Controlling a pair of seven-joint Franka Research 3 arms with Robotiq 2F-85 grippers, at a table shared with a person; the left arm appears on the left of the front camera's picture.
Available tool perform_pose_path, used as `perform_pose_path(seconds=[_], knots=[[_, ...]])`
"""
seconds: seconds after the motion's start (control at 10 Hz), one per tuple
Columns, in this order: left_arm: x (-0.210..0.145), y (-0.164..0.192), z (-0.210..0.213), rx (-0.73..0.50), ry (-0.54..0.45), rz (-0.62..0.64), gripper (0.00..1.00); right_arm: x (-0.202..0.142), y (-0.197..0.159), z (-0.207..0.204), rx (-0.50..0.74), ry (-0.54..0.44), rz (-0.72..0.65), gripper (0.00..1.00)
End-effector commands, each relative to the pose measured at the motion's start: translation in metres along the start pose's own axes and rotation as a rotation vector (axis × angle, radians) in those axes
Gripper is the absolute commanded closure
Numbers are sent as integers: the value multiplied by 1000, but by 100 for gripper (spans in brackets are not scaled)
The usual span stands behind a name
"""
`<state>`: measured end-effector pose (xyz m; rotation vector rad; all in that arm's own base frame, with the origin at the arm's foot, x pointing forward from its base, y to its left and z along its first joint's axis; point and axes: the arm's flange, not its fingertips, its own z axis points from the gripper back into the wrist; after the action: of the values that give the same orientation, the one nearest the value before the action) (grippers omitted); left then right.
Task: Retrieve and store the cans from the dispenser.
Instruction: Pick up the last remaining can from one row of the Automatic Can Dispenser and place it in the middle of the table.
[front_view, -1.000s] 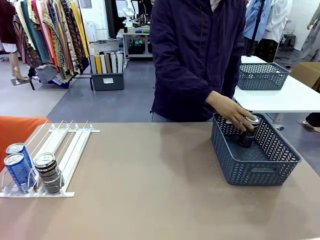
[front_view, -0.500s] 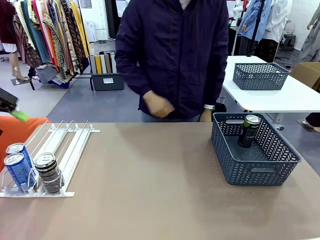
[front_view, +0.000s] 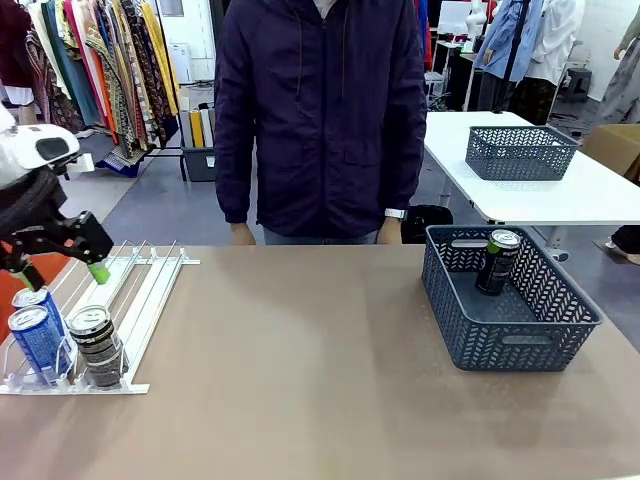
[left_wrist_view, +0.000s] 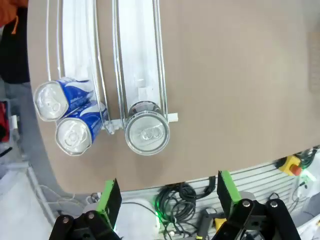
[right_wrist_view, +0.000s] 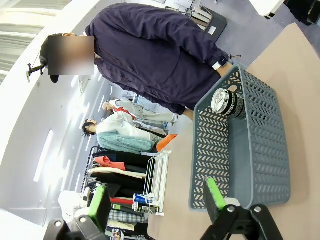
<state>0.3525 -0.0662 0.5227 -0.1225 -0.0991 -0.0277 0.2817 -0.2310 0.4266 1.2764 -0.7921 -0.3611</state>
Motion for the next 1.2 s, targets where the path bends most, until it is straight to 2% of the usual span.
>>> perform_pose_path(seconds=[0.0,0.3,0.5,0.6,1.1], knots=[[-7,7,1,-12,-12,4,0,3,4,0,12,-9,-12,0],[1,1,0,-12,4,-6,0,3,4,0,12,-9,-12,0],[17,-4,-26,88,69,30,0,3,4,0,12,-9,-12,0],[25,-3,-40,98,105,45,0,3,4,0,12,-9,-12,0],[40,14,-101,45,204,79,0,3,4,0,12,-9,-12,0]])
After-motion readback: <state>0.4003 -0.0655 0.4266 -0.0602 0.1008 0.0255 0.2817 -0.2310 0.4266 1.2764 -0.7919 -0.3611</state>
